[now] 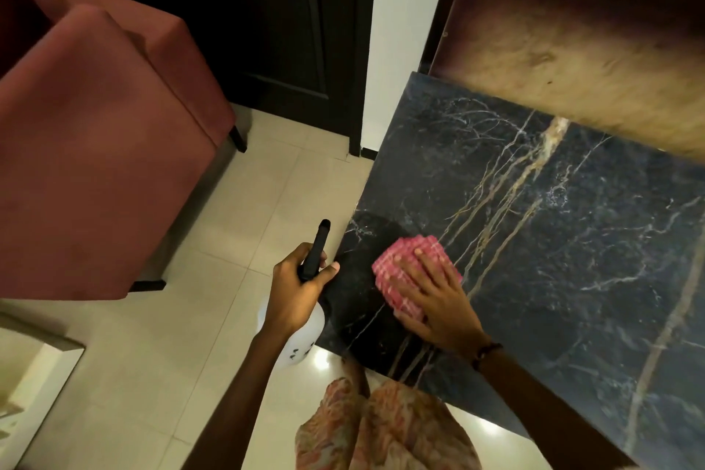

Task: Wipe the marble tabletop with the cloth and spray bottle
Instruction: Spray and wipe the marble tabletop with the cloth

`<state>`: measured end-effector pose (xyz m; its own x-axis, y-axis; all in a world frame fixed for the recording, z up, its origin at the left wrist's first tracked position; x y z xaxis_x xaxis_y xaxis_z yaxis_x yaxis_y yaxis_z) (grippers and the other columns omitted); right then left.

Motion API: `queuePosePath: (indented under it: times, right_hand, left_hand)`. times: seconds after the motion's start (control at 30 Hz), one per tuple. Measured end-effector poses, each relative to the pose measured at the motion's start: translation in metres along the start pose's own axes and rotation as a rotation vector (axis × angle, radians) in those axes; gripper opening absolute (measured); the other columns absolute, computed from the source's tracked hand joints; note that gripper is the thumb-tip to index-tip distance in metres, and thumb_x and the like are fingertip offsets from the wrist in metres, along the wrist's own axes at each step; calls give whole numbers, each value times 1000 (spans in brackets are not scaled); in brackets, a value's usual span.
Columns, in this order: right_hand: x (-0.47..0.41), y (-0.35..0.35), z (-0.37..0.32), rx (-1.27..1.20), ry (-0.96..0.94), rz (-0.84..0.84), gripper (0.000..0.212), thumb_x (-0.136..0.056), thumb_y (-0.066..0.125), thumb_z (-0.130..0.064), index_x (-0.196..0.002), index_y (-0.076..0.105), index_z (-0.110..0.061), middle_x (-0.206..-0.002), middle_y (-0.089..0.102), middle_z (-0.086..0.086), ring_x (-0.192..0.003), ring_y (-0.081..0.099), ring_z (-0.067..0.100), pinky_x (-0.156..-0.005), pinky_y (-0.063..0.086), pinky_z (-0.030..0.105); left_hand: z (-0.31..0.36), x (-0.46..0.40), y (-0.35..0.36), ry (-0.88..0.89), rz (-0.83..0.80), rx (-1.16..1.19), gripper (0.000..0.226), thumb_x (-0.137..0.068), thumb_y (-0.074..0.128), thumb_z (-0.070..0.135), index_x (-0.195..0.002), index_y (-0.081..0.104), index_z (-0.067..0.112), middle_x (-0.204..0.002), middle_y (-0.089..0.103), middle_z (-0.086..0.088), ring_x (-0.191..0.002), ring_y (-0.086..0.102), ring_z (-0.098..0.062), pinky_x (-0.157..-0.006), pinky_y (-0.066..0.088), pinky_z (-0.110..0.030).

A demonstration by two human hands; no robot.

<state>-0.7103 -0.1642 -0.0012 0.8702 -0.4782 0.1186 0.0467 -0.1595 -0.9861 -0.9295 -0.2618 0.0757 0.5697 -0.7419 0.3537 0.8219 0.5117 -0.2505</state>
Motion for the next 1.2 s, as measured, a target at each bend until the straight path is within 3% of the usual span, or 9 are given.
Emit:
queuePosePath:
  times: [0.17,0.37,0.53,0.7,0.83,0.93,1.03,1.13,1.2]
  right_hand:
    - [-103,-23,31,-47,235,20,67,-90,32,-63,-149,25,-31,-160,18,8,-148,10,33,-118,10,61]
    - [-95,-13,-27,-68,10,43,57,-89,40,-59,-139,44,-31,-153,37,5,-145,22,32,-117,17,60]
    - [-25,-2,2,-48,-168,21,58,-94,33,-62,-147,28,-39,-157,28,-1,-148,15,29,-118,11,56]
    - [-95,-24,88,-5,121,13,64,-93,29,-61,-149,23,-32,-160,22,7,-149,9,31,-118,13,58]
    - [-173,-38,89,-55,210,27,65,-90,36,-59,-148,31,-30,-159,23,8,-148,12,34,-118,12,59]
    - [-178,-35,58,-56,122,85,61,-92,34,-57,-145,38,-27,-156,32,7,-147,18,32,-118,12,58]
    - [-130,-23,37,-43,-115,87,56,-92,37,-57,-141,40,-31,-151,40,2,-145,22,29,-120,5,54]
    - [-89,-15,68,-5,-236,54,58,-93,36,-61,-146,30,-39,-156,30,-3,-148,13,28,-120,5,54]
    - [-89,-20,106,19,-177,69,59,-93,33,-61,-146,29,-38,-157,27,0,-149,10,28,-119,6,54]
  left_hand:
    - [11,-15,10,14,-13,-3,14,-81,71,12,-85,59,6,-78,58,-23,-52,43,-19,-59,37,-38]
    - [24,-34,19,35,4,-28,17,-81,72,10,-84,57,2,-62,50,-11,-51,39,-22,-57,36,-39]
    - [33,-50,32,8,0,-23,17,-81,71,10,-81,56,2,-52,44,3,-47,40,-14,-54,36,-32]
    - [44,-65,50,-3,-33,-15,18,-81,70,10,-83,56,0,-69,51,-28,-51,40,-21,-58,37,-38]
    - [48,-77,59,3,-24,-31,18,-81,71,12,-82,56,2,-63,50,-10,-46,43,-13,-55,38,-34]
    - [50,-86,64,5,-18,-42,18,-80,72,11,-81,56,2,-59,48,0,-46,41,-16,-54,37,-35]
    - [55,-93,71,10,-17,-32,20,-80,72,12,-82,55,1,-57,48,0,-47,40,-18,-54,36,-34]
    - [63,-99,78,15,-24,-12,19,-81,71,14,-83,57,2,-63,51,-15,-50,40,-19,-55,36,-34]
    - [66,-104,83,7,-18,0,18,-82,71,14,-83,57,2,-62,50,-8,-50,42,-17,-55,37,-30]
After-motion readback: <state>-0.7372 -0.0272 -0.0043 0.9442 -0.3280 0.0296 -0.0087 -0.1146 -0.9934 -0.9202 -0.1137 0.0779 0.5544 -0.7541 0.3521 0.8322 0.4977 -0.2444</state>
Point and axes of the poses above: each hand's wrist, its own x-axis away from the middle knuckle, its own y-axis out of the palm, z = x × y, the point moved 7 cm from there along -x, towards the middle knuckle
